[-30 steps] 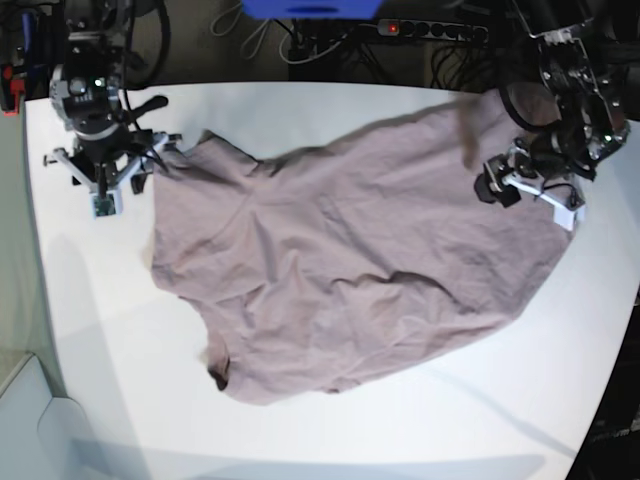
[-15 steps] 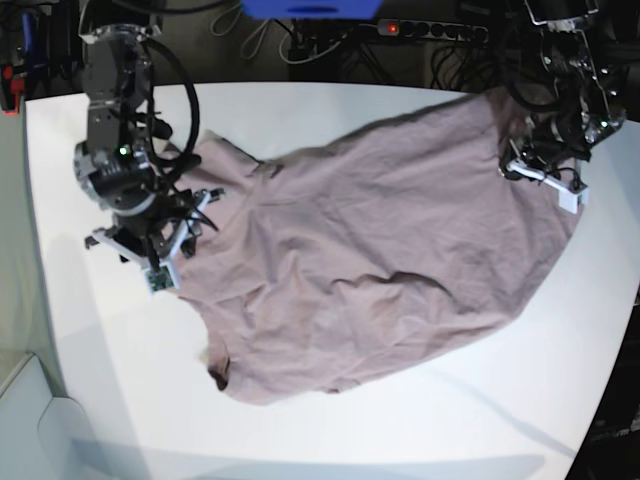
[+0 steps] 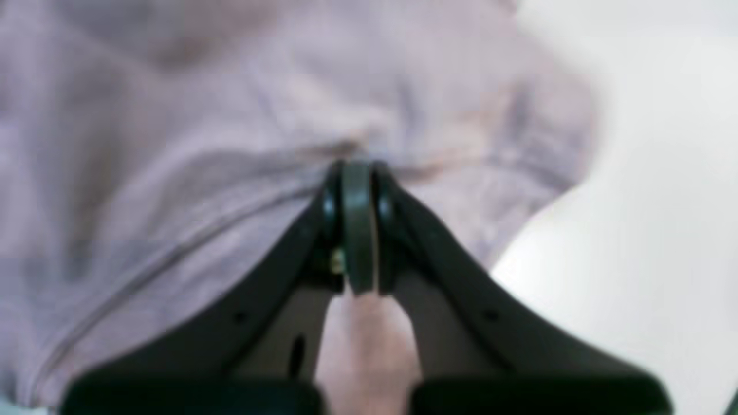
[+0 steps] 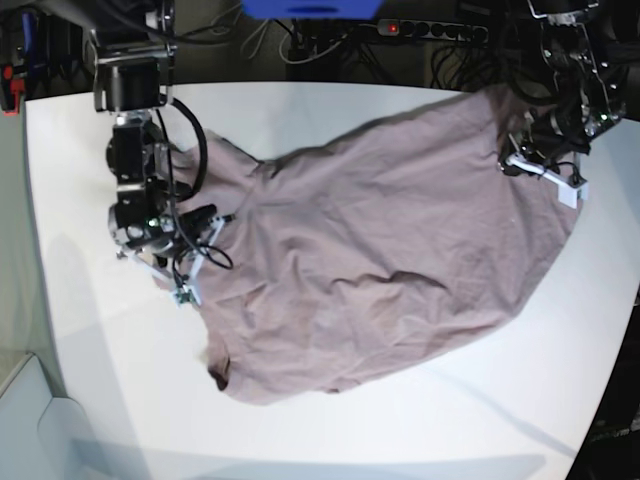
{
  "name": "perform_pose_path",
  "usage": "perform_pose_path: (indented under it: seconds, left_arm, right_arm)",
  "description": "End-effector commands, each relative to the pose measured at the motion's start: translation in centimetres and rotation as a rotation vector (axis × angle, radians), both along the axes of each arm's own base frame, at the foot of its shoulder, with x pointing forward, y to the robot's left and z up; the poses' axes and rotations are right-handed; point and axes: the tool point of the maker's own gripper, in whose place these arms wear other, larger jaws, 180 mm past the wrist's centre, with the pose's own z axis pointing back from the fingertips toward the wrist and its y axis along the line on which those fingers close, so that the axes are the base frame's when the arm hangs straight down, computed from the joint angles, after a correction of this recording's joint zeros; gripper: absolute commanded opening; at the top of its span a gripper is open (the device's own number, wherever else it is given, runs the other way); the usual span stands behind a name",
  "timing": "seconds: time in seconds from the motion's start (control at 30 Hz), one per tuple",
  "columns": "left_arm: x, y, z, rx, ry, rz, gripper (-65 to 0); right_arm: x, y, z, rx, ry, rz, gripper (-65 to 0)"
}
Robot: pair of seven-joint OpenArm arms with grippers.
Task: Layout the t-shirt on the table in an organized manner, then fold the t-shirt properly
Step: 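Grasp the shirt hem with both grippers and pull it flat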
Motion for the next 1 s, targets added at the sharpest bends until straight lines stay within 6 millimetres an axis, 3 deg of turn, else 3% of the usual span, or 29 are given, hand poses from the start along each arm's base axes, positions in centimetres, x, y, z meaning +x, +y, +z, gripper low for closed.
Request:
perform_pose_path:
  seconds: [0.0, 0.13, 0.23, 0.33, 0.47, 0.6, 0.77, 0.97]
  left_arm:
    - [-2.0, 0.4, -1.1, 0.024, 0.088, -0.016, -65.0]
    - [-2.4, 0.3, -1.2, 0.024, 0.095, -0.016, -65.0]
    - [-2.4, 0.3, -1.2, 0.025, 0.095, -0.018, -65.0]
    - [-2.5, 0.3, -1.1, 0.023, 0.098, -0.023, -65.0]
    - [-2.3, 0.6, -0.9, 0.030, 0.096, -0.032, -65.0]
    - [-2.1, 0.8, -0.7, 0.035, 0.091, -0.030, -65.0]
    - [-0.9, 0.7, 2.4, 0.087, 0.004, -0.073, -65.0]
    - [0.7, -0.6, 6.2, 0.132, -0.113, -0.126, -65.0]
  right_arm:
    - [-0.3, 0.0, 0.0, 0.001, 0.002, 0.004, -65.0]
    - [-4.4, -1.0, -2.9, -0.019, 0.078, 0.010, -65.0]
    - [-8.1, -1.8, -3.4, -0.048, 0.102, 0.023, -65.0]
    - [-11.1, -1.2, -1.7, -0.061, 0.068, 0.061, -65.0]
    - [-13.5, -0.5, 1.3, -0.075, 0.006, 0.110, -65.0]
    - [-15.2, 0.3, 3.0, -0.069, -0.020, 0.132, -65.0]
    - [-15.9, 0.7, 3.9, -0.064, -0.037, 0.142, -65.0]
    - [-13.4, 0.7, 5.1, -0.063, -0.098, 0.129, -65.0]
